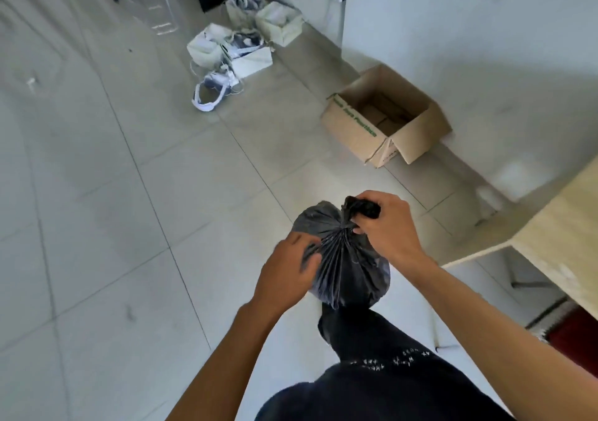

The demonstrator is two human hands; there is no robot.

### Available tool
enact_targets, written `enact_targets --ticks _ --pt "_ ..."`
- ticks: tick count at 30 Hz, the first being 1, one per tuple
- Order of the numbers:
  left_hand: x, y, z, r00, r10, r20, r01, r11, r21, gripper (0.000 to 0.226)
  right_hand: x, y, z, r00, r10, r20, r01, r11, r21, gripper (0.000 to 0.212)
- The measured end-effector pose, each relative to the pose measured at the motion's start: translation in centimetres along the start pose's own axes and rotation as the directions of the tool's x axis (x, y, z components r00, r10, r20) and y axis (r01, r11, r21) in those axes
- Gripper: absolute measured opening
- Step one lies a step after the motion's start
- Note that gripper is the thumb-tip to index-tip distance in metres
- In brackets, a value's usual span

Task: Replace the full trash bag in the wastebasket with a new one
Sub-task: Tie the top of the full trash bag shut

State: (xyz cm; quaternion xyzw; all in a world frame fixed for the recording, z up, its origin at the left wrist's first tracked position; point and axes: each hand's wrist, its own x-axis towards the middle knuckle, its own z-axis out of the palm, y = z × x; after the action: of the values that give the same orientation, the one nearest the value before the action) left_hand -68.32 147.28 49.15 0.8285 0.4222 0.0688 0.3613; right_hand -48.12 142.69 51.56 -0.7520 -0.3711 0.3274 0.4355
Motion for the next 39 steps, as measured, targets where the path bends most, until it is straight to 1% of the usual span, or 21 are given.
enact_targets --ticks 2,5,9,14,16,19,21,22,25,27,30,34,36,39 --pt "5.8 -0.5 -2.0 1.000 0.001 0.018 -0.001 1.000 0.010 0.026 6.3 -1.8 0.4 0.999 -0.016 0.029 0.016 1.000 -0.001 0.023" --pt "13.4 -1.3 -4.9 0.999 -0.037 0.018 0.037 0.999 -0.012 0.027 14.5 -3.1 0.3 1.000 0.007 0.003 -0.007 0.998 -0.060 0.025" --pt "24.7 -2.4 -8.1 0.995 -0.024 0.098 0.022 1.000 0.020 0.028 25.2 -4.0 -1.0 0.994 0.034 -0.104 -0.046 0.992 -0.115 0.029" --pt "40.9 -2.6 -10.7 0.962 0.124 0.244 -0.134 0.991 0.027 0.027 37.1 -4.9 -3.2 0.952 0.065 -0.300 -0.129 0.971 -0.199 0.034" --pt "47.5 -1.8 -11.7 0.928 0.194 0.317 -0.216 0.976 0.036 0.027 41.4 -5.3 -4.6 0.921 0.091 -0.379 -0.168 0.970 -0.177 0.039" --pt "56.3 0.0 -12.7 0.867 0.287 0.407 -0.333 0.942 0.045 0.026 46.9 -5.9 -7.0 0.856 0.178 -0.486 -0.263 0.958 -0.112 0.040" --pt "61.9 1.6 -13.1 0.836 0.321 0.446 -0.386 0.920 0.061 0.026 50.7 -6.2 -8.9 0.823 0.218 -0.525 -0.309 0.947 -0.092 0.042" --pt "64.7 2.6 -13.2 0.822 0.326 0.467 -0.402 0.913 0.070 0.027 52.8 -6.3 -9.8 0.817 0.228 -0.529 -0.318 0.944 -0.085 0.043" --pt "72.2 4.7 -12.3 0.778 0.343 0.525 -0.463 0.879 0.111 0.029 58.8 -6.0 -12.2 0.826 0.187 -0.532 -0.283 0.954 -0.104 0.044" --pt "76.6 5.8 -11.5 0.772 0.313 0.553 -0.451 0.883 0.131 0.030 62.6 -5.3 -13.6 0.830 0.210 -0.517 -0.315 0.941 -0.123 0.042" --pt "81.3 7.6 -10.9 0.726 0.303 0.618 -0.475 0.870 0.131 0.031 66.7 -4.4 -15.3 0.834 0.250 -0.492 -0.351 0.928 -0.123 0.045" --pt "85.9 9.3 -10.4 0.669 0.280 0.689 -0.482 0.869 0.115 0.033 70.7 -3.3 -16.6 0.821 0.309 -0.480 -0.406 0.907 -0.111 0.049" --pt "88.3 9.9 -10.1 0.624 0.270 0.733 -0.498 0.861 0.106 0.034 72.2 -2.1 -16.9 0.790 0.375 -0.485 -0.461 0.885 -0.067 0.049" --pt "92.1 10.5 -9.7 0.545 0.277 0.791 -0.571 0.814 0.108 0.035 73.8 -0.3 -16.8 0.697 0.501 -0.513 -0.563 0.825 0.040 0.047"
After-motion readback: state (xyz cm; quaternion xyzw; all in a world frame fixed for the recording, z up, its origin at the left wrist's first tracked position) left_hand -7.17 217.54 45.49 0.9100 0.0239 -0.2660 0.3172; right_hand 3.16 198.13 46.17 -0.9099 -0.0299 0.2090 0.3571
